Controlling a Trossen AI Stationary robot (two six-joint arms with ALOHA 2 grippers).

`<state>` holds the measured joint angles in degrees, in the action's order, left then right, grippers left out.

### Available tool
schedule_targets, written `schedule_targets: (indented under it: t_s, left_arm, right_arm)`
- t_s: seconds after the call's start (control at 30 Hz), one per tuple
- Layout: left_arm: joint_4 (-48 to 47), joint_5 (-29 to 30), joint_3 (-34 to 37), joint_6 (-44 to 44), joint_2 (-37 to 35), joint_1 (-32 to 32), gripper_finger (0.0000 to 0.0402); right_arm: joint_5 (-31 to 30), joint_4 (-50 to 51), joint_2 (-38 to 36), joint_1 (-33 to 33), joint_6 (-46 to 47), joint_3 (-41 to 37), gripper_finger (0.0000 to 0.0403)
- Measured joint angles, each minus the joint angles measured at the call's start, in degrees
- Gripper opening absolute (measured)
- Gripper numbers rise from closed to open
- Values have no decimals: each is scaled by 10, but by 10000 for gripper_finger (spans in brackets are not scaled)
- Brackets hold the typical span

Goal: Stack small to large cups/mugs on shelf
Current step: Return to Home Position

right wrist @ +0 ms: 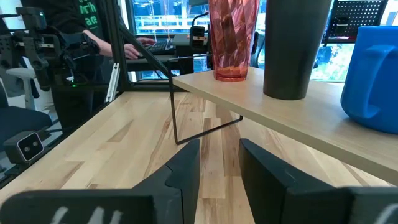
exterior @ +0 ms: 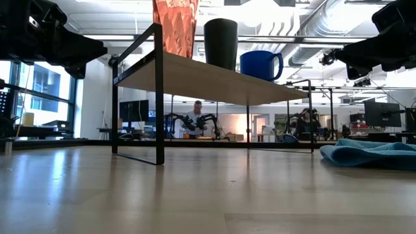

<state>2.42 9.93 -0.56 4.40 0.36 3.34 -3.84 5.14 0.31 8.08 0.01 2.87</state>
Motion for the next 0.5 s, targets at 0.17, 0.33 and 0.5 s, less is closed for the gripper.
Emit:
schedule_targets:
  t_s: [0.17,0.33,0.5]
  left_arm:
    - [0,0,0,0,0,0,83]
    - [0,0,0,0,0,0,83]
    - [0,0,0,0,0,0,83]
  right_arm:
    - [0,0,0,0,0,0,103]
    - [0,0,0,0,0,0,103]
    - [0,0,0,0,0,0,103]
